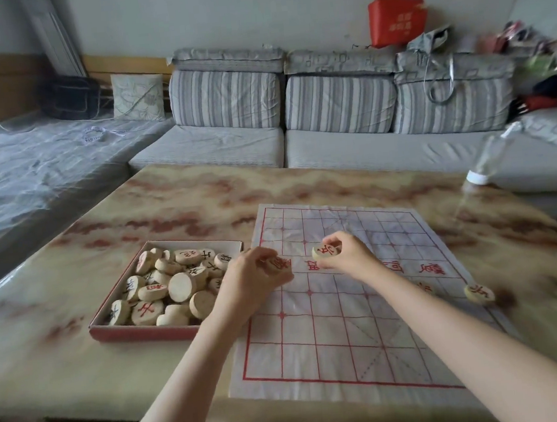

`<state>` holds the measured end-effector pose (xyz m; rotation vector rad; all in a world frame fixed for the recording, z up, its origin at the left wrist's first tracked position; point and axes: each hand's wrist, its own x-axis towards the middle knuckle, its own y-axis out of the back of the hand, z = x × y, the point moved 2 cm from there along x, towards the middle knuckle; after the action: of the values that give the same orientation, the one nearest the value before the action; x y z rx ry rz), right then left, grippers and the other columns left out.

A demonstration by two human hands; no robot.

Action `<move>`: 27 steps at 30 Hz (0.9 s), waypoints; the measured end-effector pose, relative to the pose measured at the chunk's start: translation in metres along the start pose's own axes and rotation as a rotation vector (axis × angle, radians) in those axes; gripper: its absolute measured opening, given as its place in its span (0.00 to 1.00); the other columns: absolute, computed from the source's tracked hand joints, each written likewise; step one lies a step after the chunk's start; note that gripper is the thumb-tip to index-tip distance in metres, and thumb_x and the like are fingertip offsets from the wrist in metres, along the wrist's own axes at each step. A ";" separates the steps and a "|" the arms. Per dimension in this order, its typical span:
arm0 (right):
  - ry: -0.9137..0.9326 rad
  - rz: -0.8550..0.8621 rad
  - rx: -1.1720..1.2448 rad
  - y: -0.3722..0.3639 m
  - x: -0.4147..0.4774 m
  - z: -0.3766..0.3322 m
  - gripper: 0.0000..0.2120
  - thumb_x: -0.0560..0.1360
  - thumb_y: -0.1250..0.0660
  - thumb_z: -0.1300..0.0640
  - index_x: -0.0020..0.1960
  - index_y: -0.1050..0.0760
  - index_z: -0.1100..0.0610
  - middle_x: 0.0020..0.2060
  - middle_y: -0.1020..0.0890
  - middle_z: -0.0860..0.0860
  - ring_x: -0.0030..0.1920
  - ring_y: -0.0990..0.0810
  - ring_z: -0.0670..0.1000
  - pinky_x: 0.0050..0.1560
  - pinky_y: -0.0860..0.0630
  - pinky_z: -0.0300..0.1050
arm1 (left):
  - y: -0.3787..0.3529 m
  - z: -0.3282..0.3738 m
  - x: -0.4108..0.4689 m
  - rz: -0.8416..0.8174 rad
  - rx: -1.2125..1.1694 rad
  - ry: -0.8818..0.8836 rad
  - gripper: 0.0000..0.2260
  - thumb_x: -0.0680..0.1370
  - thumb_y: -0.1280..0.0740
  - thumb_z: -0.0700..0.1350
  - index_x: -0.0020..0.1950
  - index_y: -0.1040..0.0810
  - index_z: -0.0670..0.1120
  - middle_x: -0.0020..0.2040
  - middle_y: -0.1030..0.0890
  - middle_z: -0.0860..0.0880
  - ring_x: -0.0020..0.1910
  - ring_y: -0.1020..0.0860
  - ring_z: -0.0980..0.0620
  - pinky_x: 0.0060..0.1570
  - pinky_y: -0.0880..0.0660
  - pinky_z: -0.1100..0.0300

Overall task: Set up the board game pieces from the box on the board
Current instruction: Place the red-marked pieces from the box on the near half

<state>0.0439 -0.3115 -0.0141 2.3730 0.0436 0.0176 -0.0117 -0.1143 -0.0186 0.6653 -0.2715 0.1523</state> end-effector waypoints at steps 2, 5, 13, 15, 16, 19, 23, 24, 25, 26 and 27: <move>-0.020 -0.010 -0.004 0.017 -0.010 0.021 0.23 0.67 0.25 0.54 0.59 0.27 0.56 0.54 0.22 0.50 0.52 0.25 0.48 0.49 0.33 0.39 | -0.019 0.008 -0.006 -0.062 -0.016 -0.024 0.20 0.64 0.23 0.50 0.53 0.21 0.48 0.49 0.19 0.51 0.49 0.23 0.54 0.50 0.28 0.65; -0.057 -0.032 -0.044 0.035 -0.021 0.046 0.23 0.66 0.24 0.55 0.58 0.27 0.53 0.55 0.22 0.50 0.55 0.24 0.49 0.55 0.29 0.43 | -0.038 0.018 -0.016 -0.128 -0.059 -0.047 0.19 0.64 0.23 0.49 0.53 0.21 0.48 0.48 0.20 0.52 0.47 0.24 0.57 0.48 0.28 0.69; -0.039 -0.097 -0.088 0.026 -0.034 0.070 0.25 0.64 0.23 0.58 0.58 0.26 0.53 0.56 0.22 0.50 0.57 0.24 0.51 0.57 0.28 0.45 | -0.074 0.032 -0.042 -0.199 -0.076 -0.068 0.20 0.64 0.23 0.50 0.54 0.22 0.49 0.49 0.20 0.54 0.48 0.24 0.56 0.52 0.27 0.63; -0.039 -0.103 -0.105 0.021 -0.032 0.073 0.26 0.64 0.24 0.57 0.60 0.27 0.53 0.58 0.23 0.50 0.58 0.25 0.50 0.56 0.29 0.43 | -0.079 0.030 -0.048 -0.210 -0.079 -0.057 0.20 0.64 0.24 0.51 0.53 0.22 0.50 0.49 0.20 0.54 0.48 0.24 0.56 0.51 0.27 0.63; -0.044 -0.102 -0.118 0.019 -0.031 0.075 0.27 0.63 0.24 0.57 0.60 0.27 0.53 0.58 0.23 0.50 0.58 0.25 0.50 0.56 0.29 0.43 | -0.081 0.029 -0.051 -0.215 -0.084 -0.051 0.20 0.64 0.24 0.51 0.53 0.22 0.50 0.49 0.20 0.53 0.48 0.24 0.57 0.51 0.26 0.63; -0.062 -0.077 -0.156 0.014 -0.030 0.080 0.27 0.62 0.24 0.55 0.60 0.27 0.51 0.59 0.23 0.50 0.58 0.25 0.51 0.60 0.28 0.49 | -0.085 0.027 -0.058 -0.223 -0.086 -0.051 0.19 0.65 0.25 0.51 0.54 0.23 0.50 0.49 0.21 0.54 0.48 0.25 0.57 0.51 0.26 0.64; -0.052 -0.067 -0.171 0.013 -0.033 0.082 0.28 0.63 0.25 0.54 0.61 0.28 0.50 0.59 0.25 0.50 0.59 0.26 0.52 0.61 0.29 0.52 | -0.090 0.022 -0.062 -0.241 -0.074 -0.044 0.20 0.65 0.25 0.51 0.55 0.23 0.51 0.51 0.21 0.54 0.49 0.25 0.56 0.50 0.28 0.67; -0.049 -0.069 -0.171 0.014 -0.034 0.082 0.28 0.64 0.26 0.53 0.63 0.28 0.50 0.60 0.25 0.50 0.59 0.27 0.52 0.61 0.29 0.51 | -0.092 0.021 -0.063 -0.248 -0.072 -0.040 0.20 0.65 0.25 0.51 0.55 0.23 0.51 0.51 0.21 0.54 0.49 0.25 0.56 0.49 0.29 0.68; -0.043 -0.064 -0.163 0.016 -0.035 0.082 0.29 0.64 0.26 0.52 0.64 0.29 0.50 0.60 0.26 0.49 0.60 0.27 0.51 0.61 0.29 0.50 | -0.093 0.021 -0.064 -0.252 -0.071 -0.039 0.20 0.66 0.25 0.51 0.56 0.23 0.51 0.51 0.21 0.53 0.49 0.25 0.56 0.48 0.30 0.70; -0.033 -0.055 -0.137 0.020 -0.037 0.082 0.29 0.65 0.26 0.52 0.65 0.29 0.50 0.61 0.26 0.49 0.61 0.27 0.50 0.60 0.29 0.47 | -0.094 0.022 -0.065 -0.251 -0.071 -0.043 0.20 0.66 0.25 0.51 0.56 0.23 0.50 0.52 0.21 0.53 0.49 0.25 0.56 0.47 0.30 0.71; -0.020 -0.043 -0.097 0.025 -0.039 0.081 0.28 0.67 0.27 0.53 0.65 0.29 0.51 0.61 0.26 0.48 0.60 0.28 0.49 0.57 0.30 0.44 | -0.095 0.024 -0.066 -0.249 -0.073 -0.049 0.20 0.66 0.25 0.51 0.56 0.23 0.50 0.52 0.21 0.53 0.49 0.25 0.57 0.47 0.30 0.72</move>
<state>0.0081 -0.3873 -0.0554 2.2748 0.0824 -0.0248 -0.0581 -0.2066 -0.0752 0.6256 -0.2381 -0.1113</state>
